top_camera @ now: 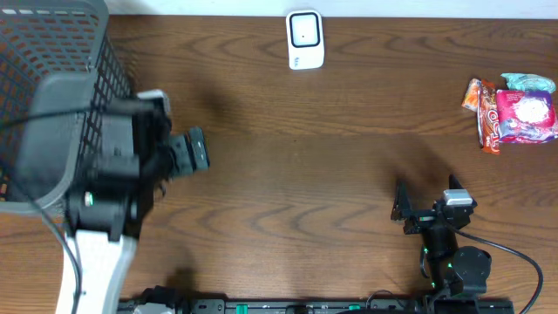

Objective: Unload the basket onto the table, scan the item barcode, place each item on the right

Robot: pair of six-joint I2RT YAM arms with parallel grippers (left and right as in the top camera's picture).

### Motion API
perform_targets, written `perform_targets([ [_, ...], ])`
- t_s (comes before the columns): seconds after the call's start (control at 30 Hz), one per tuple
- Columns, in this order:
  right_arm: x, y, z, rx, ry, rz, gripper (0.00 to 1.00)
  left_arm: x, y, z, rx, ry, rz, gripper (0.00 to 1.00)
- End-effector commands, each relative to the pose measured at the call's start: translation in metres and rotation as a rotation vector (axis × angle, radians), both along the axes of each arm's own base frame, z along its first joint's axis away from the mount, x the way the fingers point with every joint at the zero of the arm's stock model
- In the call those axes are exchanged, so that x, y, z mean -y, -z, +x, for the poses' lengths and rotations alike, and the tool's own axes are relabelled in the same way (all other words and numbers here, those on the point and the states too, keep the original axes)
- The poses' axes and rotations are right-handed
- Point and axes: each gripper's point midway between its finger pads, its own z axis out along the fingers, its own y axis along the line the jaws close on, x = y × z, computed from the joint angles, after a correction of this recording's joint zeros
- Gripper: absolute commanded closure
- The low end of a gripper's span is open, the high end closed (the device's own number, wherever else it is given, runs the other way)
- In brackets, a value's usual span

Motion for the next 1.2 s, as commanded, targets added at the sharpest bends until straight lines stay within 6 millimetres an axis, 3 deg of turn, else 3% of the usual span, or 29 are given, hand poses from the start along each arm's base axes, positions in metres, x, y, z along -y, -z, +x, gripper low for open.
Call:
perform_targets([
  [0.0,0.001,0.001,0.0,0.001,0.004,-0.015,0.01,0.01,0.013,-0.024,0.117,0.155,0.034,0.02],
  [0.2,0.001,0.001,0.0,0.001,0.004,-0.015,0.01,0.005,0.037,-0.065,0.226,0.161,0.045,0.02],
  [0.43,0.001,0.001,0.0,0.001,0.004,-0.015,0.01,-0.006,0.033,-0.088,0.407,0.118,0.071,0.02],
  [0.6,0.001,0.001,0.0,0.001,0.004,-0.015,0.01,-0.003,0.037,-0.083,0.506,0.143,0.084,0.02],
  [0.83,0.001,0.001,0.0,0.001,0.004,-0.015,0.01,0.024,0.022,-0.076,0.74,0.335,0.137,0.02],
  [1.17,0.001,0.001,0.0,0.001,0.004,-0.015,0.01,0.026,0.007,-0.065,0.984,0.323,0.149,0.02],
])
